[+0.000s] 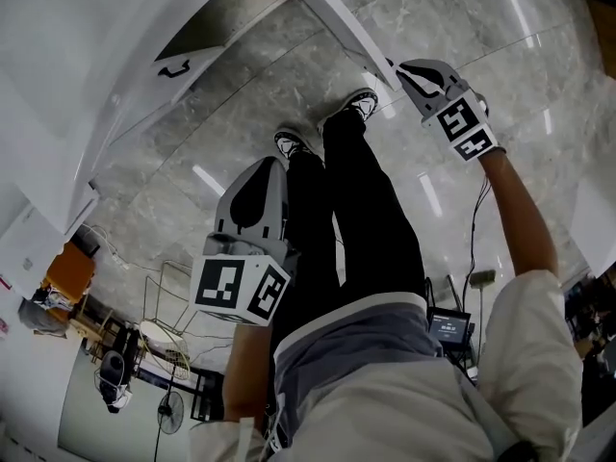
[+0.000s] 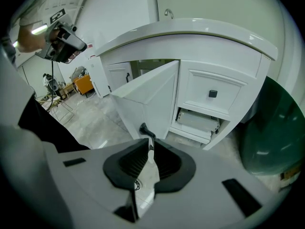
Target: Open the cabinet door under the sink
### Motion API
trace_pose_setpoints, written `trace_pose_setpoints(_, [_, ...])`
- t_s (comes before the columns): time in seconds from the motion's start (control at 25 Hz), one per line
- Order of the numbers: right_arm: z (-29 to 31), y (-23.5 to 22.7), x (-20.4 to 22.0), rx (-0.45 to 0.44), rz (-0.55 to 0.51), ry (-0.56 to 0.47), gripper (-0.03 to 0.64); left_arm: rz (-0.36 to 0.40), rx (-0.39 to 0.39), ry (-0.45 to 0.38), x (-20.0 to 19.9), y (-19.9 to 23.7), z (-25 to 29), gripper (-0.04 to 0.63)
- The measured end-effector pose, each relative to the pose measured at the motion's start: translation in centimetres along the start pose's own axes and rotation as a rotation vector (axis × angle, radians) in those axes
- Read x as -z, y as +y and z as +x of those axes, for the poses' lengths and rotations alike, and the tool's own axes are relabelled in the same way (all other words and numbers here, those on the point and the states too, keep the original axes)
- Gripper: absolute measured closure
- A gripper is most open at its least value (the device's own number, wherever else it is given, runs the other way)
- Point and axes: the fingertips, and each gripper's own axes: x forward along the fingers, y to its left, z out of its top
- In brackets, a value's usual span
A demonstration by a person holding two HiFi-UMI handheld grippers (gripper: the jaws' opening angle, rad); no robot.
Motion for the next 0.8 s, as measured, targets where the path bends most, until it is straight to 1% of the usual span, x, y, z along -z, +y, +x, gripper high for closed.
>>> trace_pose_setpoints(0.12, [-1.2, 0.1, -0.2, 0.007, 0.02, 0.002, 0.576, 0.015, 0.007, -0.005, -1.0, -0.6, -0.6, 0.596])
trace_pose_setpoints(0.28, [-3.0, 0.0, -1.1, 0.026, 0.045, -0.004, 0.583, 0.025, 0.014, -0.04, -2.7, -1.0, -1.7, 0.597])
trace_pose_setpoints(0.52, [-6.6, 0.1, -2.0, 0.067, 0.088, -0.017, 0.586, -0.006, 0.023, -0.096, -4.7, -1.3, -3.6, 0.597])
trace_pose_setpoints(0.64, [-8.1, 0.3, -2.8, 0.091, 0.112, -0.03, 0.589, 0.026, 0.045, -0.098, -5.0, -1.6, -4.4, 0.597])
trace_pose_setpoints(0.72, [-9.2, 0.5, -3.3, 0.099, 0.141, -0.046, 0.589, 0.058, 0.056, -0.087, -4.9, -2.0, -4.9, 0.597])
trace_pose_setpoints(0.8, [-10.4, 1.0, -3.8, 0.1, 0.175, -0.062, 0.589, 0.072, 0.061, -0.082, -4.8, -2.4, -5.5, 0.596])
